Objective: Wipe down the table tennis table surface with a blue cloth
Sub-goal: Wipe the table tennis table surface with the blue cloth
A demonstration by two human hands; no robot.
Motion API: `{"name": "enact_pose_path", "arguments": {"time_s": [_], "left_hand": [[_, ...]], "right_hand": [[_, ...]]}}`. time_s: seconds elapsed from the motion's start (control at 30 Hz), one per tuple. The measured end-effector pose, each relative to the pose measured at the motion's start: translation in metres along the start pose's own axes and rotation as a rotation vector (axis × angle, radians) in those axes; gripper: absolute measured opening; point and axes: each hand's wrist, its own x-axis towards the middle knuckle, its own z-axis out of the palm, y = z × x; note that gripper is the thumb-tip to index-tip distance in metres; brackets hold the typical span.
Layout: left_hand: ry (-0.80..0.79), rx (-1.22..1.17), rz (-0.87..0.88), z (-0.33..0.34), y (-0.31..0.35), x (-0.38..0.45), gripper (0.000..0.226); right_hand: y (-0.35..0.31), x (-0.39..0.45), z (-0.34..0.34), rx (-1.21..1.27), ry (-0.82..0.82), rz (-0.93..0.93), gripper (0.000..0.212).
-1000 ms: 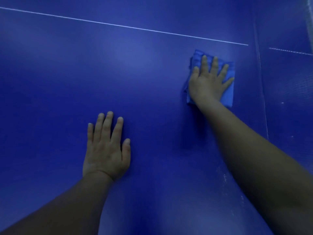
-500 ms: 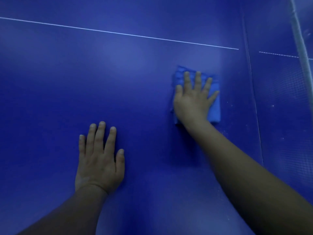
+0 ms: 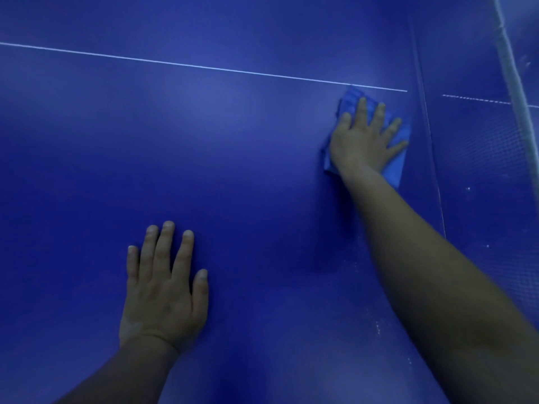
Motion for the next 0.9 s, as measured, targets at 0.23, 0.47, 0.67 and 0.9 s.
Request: {"name": "enact_pose_path", "arguments": {"time_s": [0.23, 0.47, 0.67, 0.9], "left_hand": [[-0.007, 0.014, -0.004, 0.000, 0.000, 0.000, 0.068], [-0.009, 0.002, -0.006, -0.002, -0.001, 0.001, 0.067], [-0.022, -0.016, -0.006, -0.002, 0.000, 0.001, 0.068], [-0.017, -0.021, -0.008, -0.003, 0.001, 0.001, 0.068]], "right_hand": [[-0.083, -0.063, 0.026, -0.066, -0.074, -0.527, 0.055], [0.004, 0.043, -0.012, -0.114, -0.048, -0.439, 0.056], [0.141, -0.095, -0.007, -0.234, -0.082, -1.299, 0.052], [0.091, -0.015, -0.008, -0.291, -0.038, -1.375, 0.053]]}}
